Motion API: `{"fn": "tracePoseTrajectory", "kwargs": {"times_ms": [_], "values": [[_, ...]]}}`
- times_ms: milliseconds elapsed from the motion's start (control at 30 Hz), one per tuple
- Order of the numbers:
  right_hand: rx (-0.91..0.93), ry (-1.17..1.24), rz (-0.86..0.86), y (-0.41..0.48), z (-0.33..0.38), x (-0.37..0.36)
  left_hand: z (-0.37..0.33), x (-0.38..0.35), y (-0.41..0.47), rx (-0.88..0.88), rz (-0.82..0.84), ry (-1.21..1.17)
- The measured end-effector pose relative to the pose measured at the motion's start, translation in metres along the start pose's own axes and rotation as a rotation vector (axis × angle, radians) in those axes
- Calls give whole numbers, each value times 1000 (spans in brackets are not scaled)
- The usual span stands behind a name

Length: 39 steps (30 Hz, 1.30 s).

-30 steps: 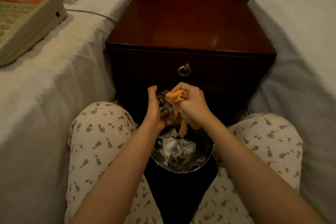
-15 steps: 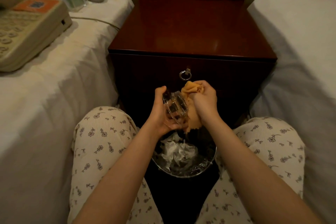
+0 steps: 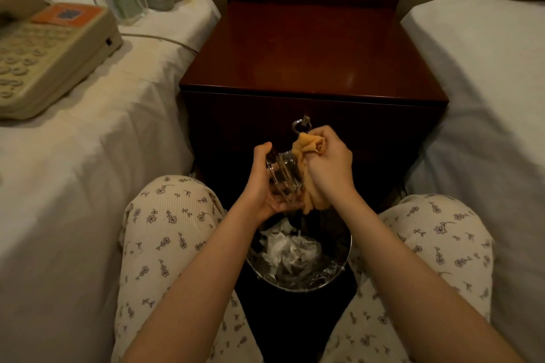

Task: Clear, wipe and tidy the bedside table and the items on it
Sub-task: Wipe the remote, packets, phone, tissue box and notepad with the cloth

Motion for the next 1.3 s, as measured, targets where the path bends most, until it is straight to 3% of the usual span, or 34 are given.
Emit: {"fn": "tracePoseTrajectory", "kwargs": {"times_ms": [100,200,267,367,433,500,567,633,767,900,1067,1167,1300], "values": [[14,57,173,-5,6,-18,6,3,2,19,4,-41],[-114,-179,336,-12,-18,-29,13,8,3,35,-4,-63],[-126,-253,300,-13,-23,-24,14,10,2,35,-21,-55],[0,-51,143,-13,-1,-13,7,11,1,19,-39,-94],[94,-30,201,-16,10,-20,2,11,-2,4,-34,-105],[82,-129,300,-19,1,-28,5,11,-5,18,-30,-118],[28,-376,383,-21,-16,-31,9,13,-9,34,-62,-146],[30,-591,355,-19,-22,-24,6,11,-17,38,-82,-178],[54,-302,110,-10,7,0,-20,9,-29,-3,-91,-118],[224,-181,225,-6,56,-7,-54,6,-41,-73,-102,-18],[277,-203,387,5,97,-29,-117,7,-65,-204,-303,25],[363,-295,258,24,129,-36,-162,7,-88,-339,-443,20],[412,-282,214,50,171,-54,-211,15,-108,-419,-454,59]]}}
Point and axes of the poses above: each hand's wrist, its own y-axis towards the middle knuckle, its own x-axis out of the back of the hand, z = x × y, the point moved 10 cm from there along y, towards the middle knuckle, and after that the axes turned 5 degrees about x, right-handed, at the moved point
